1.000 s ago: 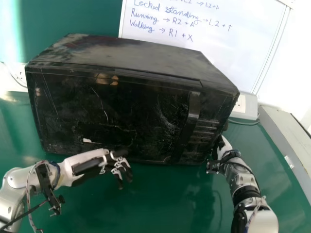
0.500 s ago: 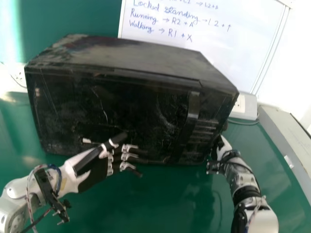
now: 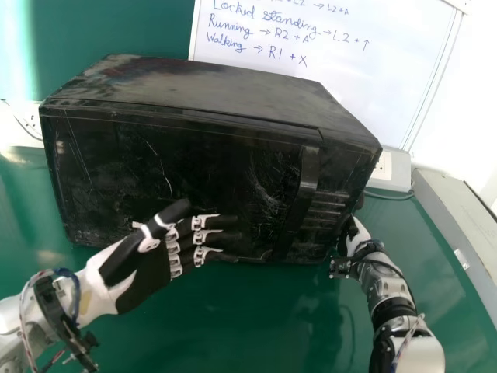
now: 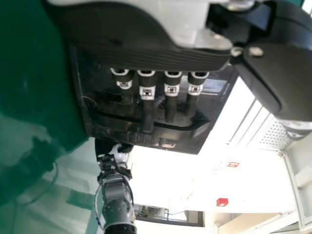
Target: Open the door of oven
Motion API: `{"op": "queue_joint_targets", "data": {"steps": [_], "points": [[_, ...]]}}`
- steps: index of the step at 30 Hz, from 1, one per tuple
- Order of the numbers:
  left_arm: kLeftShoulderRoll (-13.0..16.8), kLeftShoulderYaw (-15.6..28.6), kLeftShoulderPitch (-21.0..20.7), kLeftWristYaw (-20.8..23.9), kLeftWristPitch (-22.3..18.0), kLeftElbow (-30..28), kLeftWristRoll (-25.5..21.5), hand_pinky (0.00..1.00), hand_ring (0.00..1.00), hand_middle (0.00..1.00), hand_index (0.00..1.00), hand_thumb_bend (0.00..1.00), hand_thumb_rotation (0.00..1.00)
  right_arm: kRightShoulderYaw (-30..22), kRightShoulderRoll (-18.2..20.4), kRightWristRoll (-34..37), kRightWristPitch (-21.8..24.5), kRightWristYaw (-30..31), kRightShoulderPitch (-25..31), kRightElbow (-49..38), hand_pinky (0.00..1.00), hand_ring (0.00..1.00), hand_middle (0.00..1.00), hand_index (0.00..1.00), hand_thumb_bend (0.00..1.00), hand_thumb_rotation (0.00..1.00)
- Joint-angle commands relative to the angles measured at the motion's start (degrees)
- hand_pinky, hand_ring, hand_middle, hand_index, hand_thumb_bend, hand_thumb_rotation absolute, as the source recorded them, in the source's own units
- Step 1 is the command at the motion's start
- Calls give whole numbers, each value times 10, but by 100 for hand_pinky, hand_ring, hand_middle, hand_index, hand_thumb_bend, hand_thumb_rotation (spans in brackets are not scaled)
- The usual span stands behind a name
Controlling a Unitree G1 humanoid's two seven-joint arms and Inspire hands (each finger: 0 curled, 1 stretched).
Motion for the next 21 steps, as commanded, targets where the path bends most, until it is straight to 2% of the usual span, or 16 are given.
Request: {"op": "queue_joint_targets", "data": {"steps": [1,6,8,12,15,17,21], "points": [[-5,2,12,10,-3,-16,-12,62,91,100,100,100,71,6,15,-6,15,15,20,15,48,56,70,80,67,66],[-14,1,15,32,-1,-29,-25,66,96,100,100,100,73,6,16,-7,17,11,19,15,48,55,69,79,66,65],[-23,2,15,42,-1,-28,-34,70,98,100,100,100,69,6,16,-7,18,10,19,16,49,54,69,77,66,65],[-23,-11,17,49,-25,-31,-16,91,100,100,100,100,72,7,15,-8,14,16,20,17,49,55,70,78,68,67],[-15,-19,20,47,-38,-32,-5,98,100,100,100,100,74,6,14,-8,15,15,21,17,48,53,70,78,69,68],[-8,-22,20,40,-41,-31,-6,99,100,100,100,100,74,5,14,-6,15,18,21,17,48,53,70,79,68,68],[-1,-29,19,22,-63,-19,1,88,100,100,100,100,75,5,15,-6,16,17,20,17,47,55,70,79,71,68]]}}
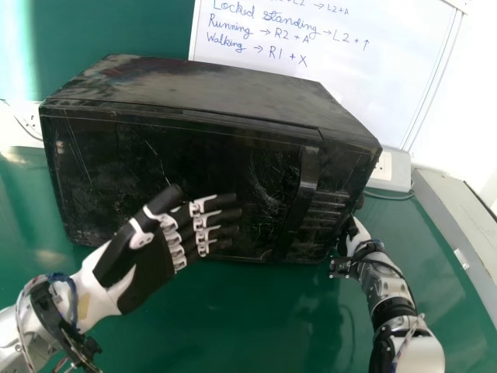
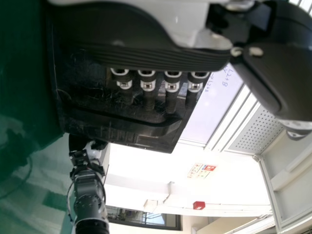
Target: Open the door of oven
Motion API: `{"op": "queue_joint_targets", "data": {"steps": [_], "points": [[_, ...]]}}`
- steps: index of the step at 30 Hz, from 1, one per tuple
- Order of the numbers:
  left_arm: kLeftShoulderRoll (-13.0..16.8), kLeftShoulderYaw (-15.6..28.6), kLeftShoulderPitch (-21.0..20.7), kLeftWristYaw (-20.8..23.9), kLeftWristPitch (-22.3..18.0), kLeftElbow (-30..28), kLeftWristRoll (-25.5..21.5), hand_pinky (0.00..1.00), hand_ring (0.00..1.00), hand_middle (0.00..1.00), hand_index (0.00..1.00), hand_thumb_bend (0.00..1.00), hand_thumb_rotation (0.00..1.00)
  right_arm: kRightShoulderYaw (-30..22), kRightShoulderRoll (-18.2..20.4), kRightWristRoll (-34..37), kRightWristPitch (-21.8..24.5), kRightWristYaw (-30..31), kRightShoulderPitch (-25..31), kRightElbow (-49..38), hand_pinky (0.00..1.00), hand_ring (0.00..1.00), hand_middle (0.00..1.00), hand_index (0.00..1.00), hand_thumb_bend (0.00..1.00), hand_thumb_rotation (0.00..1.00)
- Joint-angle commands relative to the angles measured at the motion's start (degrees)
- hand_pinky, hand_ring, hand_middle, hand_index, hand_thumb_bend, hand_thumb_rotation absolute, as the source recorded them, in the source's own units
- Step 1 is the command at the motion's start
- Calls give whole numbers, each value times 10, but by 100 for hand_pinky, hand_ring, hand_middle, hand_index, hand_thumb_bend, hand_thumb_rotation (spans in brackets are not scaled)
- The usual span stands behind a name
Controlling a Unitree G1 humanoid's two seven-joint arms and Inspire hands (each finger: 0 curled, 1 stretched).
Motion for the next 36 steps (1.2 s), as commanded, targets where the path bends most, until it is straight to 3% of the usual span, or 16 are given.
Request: {"op": "queue_joint_targets", "data": {"steps": [1,10,13,22,29,36], "points": [[5,-12,4,-11,-16,8,9,86,100,100,100,100,75,6,15,-6,18,15,20,16,47,55,71,79,71,69],[8,-41,-21,-13,-36,53,61,94,100,100,100,100,76,4,15,-5,13,20,22,17,50,56,70,78,65,69],[4,-49,-28,-16,-48,67,77,90,100,100,100,100,76,1,16,-3,12,20,22,17,49,55,69,77,67,67],[-5,-66,-48,-33,-69,116,103,94,100,100,100,100,73,2,18,-5,12,16,22,17,49,55,68,76,63,67],[-12,-87,-64,-33,-81,147,138,98,100,100,100,100,75,0,19,-2,13,17,21,18,47,54,69,78,67,66],[-18,-93,-88,-39,-74,167,150,93,100,100,100,100,73,3,20,-4,15,18,19,16,48,56,69,78,68,67]]}}
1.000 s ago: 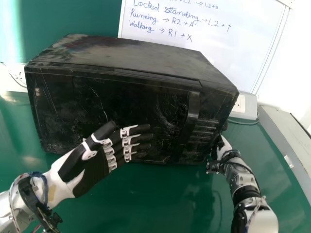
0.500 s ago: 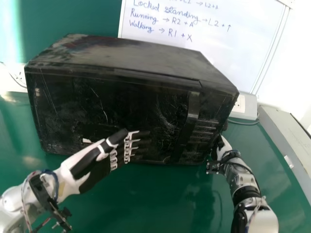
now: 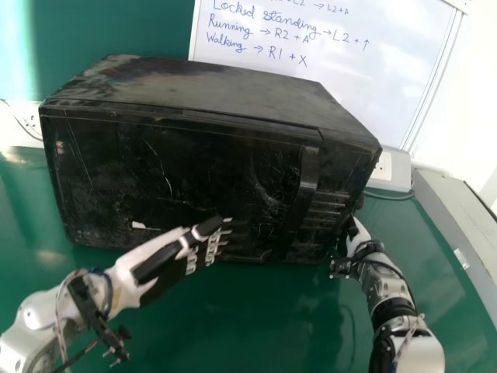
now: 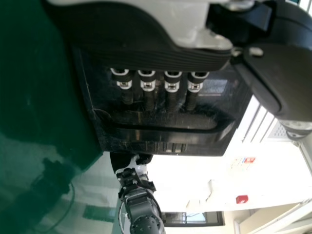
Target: Open the door of oven
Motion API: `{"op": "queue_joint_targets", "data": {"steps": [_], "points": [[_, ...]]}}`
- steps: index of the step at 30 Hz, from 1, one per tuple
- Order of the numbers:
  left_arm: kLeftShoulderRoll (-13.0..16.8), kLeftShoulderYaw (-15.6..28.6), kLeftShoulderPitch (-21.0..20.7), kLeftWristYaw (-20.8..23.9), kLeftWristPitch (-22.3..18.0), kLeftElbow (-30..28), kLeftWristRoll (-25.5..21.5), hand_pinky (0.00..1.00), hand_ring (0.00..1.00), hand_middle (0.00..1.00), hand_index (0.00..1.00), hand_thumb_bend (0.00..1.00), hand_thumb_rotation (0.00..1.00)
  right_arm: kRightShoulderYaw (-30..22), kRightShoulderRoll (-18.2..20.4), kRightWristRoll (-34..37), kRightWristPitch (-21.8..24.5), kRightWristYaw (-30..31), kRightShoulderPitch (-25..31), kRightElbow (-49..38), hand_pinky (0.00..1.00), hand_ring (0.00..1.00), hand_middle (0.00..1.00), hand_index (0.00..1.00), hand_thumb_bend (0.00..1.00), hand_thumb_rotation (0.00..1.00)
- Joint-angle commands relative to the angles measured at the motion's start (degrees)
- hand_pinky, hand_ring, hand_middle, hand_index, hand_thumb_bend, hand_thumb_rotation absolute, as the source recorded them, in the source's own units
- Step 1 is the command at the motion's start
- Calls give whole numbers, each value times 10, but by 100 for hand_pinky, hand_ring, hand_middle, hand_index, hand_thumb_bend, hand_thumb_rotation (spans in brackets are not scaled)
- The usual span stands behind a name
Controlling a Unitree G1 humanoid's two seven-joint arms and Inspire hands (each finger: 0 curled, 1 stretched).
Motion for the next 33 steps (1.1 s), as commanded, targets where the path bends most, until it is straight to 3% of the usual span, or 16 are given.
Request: {"op": "queue_joint_targets", "data": {"steps": [1,8,15,20,33], "points": [[-6,-8,-7,-1,-2,8,8,93,100,100,100,100,73,5,19,-5,19,17,19,13,48,56,69,79,67,67],[-27,-4,-24,5,5,37,5,99,100,100,100,100,71,3,18,-3,16,17,21,13,49,56,69,77,66,67],[-42,0,-40,14,35,51,-1,100,100,100,100,100,70,6,18,-6,18,14,21,13,48,54,68,77,66,70],[-48,-5,-51,7,60,54,-12,100,100,100,100,100,68,-1,19,1,23,13,19,14,47,55,68,78,67,66],[-75,-22,-72,2,31,87,19,100,100,100,100,100,70,4,18,-3,23,25,18,12,51,60,74,79,65,70]]}}
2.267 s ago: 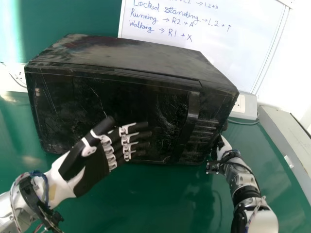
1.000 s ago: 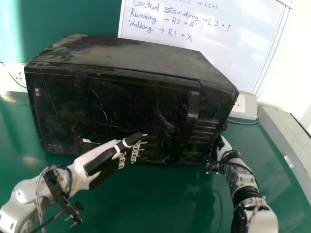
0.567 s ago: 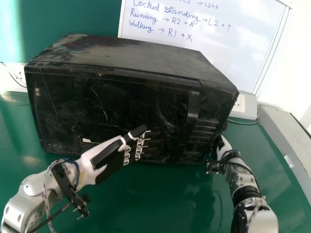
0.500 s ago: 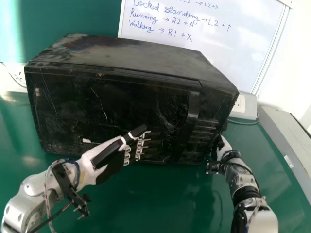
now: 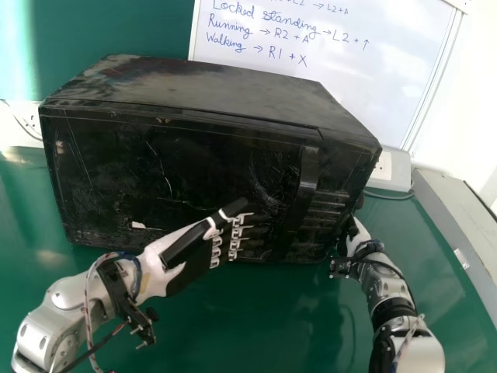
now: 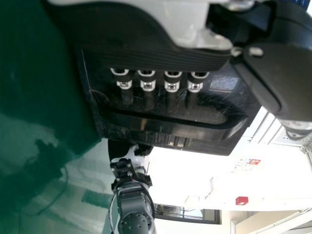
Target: Open the door of oven
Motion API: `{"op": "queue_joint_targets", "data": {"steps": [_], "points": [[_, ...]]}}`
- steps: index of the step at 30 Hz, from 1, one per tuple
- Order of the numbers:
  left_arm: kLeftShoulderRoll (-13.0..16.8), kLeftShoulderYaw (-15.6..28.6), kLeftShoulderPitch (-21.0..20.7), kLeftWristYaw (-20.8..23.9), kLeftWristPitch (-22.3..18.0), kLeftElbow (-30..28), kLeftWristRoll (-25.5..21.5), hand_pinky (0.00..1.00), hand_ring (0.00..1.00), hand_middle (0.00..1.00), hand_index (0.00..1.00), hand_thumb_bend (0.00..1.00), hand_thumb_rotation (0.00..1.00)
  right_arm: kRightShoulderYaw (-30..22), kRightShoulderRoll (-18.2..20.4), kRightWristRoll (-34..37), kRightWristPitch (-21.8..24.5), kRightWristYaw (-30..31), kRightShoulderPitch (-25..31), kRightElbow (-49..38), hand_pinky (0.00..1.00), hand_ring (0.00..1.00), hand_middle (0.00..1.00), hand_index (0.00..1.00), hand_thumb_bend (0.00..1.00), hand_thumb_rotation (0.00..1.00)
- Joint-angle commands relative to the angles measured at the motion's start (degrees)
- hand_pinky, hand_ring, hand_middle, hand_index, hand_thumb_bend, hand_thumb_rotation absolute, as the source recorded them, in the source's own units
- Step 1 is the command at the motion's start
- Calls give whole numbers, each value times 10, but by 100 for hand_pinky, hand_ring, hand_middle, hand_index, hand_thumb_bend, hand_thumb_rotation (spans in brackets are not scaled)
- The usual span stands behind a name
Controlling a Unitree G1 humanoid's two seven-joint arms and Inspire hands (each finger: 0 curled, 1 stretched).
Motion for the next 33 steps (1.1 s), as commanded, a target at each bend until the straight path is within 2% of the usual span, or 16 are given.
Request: {"op": "queue_joint_targets", "data": {"steps": [1,4,10,13,17,19,22,29,33], "points": [[-7,-11,-5,-3,-11,8,6,100,100,100,100,100,70,5,19,-3,22,20,18,12,52,61,75,80,65,71],[-9,-16,-9,-3,-25,19,19,100,100,100,100,100,71,3,20,-2,25,15,18,12,51,61,76,82,65,69],[-17,-25,-18,3,-69,50,54,99,100,100,100,100,75,2,21,-2,24,12,17,12,51,56,73,77,64,68],[-29,-29,-26,14,-100,81,78,93,100,100,100,100,76,0,23,0,25,7,17,12,50,56,73,81,65,68],[-41,-31,-36,20,-119,111,93,93,100,100,100,100,76,1,23,-1,27,10,17,12,51,56,74,84,64,68],[-45,-31,-39,20,-125,123,98,93,100,100,100,100,75,-1,24,1,29,7,16,13,51,57,74,85,61,69],[-51,-33,-45,11,-159,157,108,91,100,100,100,100,75,1,25,-1,28,3,16,12,48,56,74,86,59,68],[-70,-29,-55,22,-179,190,120,94,100,100,100,100,74,7,23,-7,19,13,18,11,49,56,73,84,69,69],[-79,-30,-61,24,-187,212,125,95,100,100,100,100,72,5,24,-3,19,17,18,10,51,56,73,83,70,70]]}}
